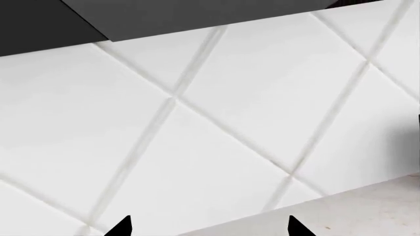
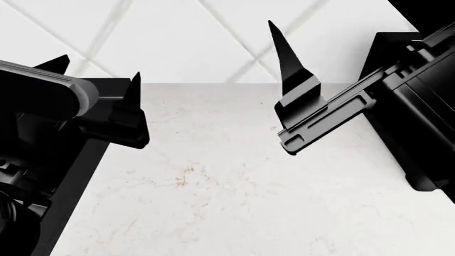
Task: Pick the strawberry, sweet potato from the counter and place them in the cabinet. Then close the cabinet.
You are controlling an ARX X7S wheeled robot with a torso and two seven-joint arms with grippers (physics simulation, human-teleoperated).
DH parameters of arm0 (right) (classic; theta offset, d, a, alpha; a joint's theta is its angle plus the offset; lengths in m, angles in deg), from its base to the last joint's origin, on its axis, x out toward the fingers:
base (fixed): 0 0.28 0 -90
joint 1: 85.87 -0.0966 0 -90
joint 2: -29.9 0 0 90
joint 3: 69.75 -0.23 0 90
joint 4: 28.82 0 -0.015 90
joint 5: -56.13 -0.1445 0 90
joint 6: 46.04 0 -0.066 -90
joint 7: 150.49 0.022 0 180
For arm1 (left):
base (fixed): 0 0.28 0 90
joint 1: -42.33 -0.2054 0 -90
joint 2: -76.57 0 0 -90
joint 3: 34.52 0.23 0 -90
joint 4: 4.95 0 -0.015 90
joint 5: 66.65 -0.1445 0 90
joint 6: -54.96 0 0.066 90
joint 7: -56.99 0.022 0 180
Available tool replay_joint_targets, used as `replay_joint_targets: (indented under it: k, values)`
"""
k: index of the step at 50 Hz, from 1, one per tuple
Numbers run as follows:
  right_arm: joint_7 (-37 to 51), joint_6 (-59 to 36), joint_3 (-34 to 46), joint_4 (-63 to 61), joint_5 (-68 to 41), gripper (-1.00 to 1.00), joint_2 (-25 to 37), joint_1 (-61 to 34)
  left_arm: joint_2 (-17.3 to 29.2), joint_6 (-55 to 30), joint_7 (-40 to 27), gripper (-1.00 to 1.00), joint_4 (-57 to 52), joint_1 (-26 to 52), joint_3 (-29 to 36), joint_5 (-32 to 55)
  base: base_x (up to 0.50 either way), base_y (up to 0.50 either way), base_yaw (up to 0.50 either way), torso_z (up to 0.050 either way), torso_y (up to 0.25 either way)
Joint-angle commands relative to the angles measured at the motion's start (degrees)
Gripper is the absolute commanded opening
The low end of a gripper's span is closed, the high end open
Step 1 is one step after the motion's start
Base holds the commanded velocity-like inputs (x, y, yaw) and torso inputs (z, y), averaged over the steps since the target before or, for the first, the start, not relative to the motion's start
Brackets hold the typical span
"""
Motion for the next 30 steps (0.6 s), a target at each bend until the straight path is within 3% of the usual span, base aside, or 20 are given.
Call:
replay_joint_targets:
  k: [1,18,30]
  values:
    - [4.0,-0.8,-0.6,-2.2,3.8,1.0,3.8,5.8,-0.1,0.1,-0.1,1.0,-0.1,-0.2,0.1,-0.1,0.0,0.0,0.0,0.0,0.0]
    - [11.3,1.3,-1.1,-4.5,3.8,1.0,7.1,9.8,0.1,0.3,-0.3,1.0,-0.2,-0.4,0.2,-0.1,0.0,0.0,0.0,0.0,0.0]
    - [21.3,4.4,-0.7,-6.6,-1.4,1.0,11.7,8.9,0.0,0.3,-0.5,1.0,-0.1,-0.1,0.3,0.0,0.0,0.0,0.0,0.0,0.0]
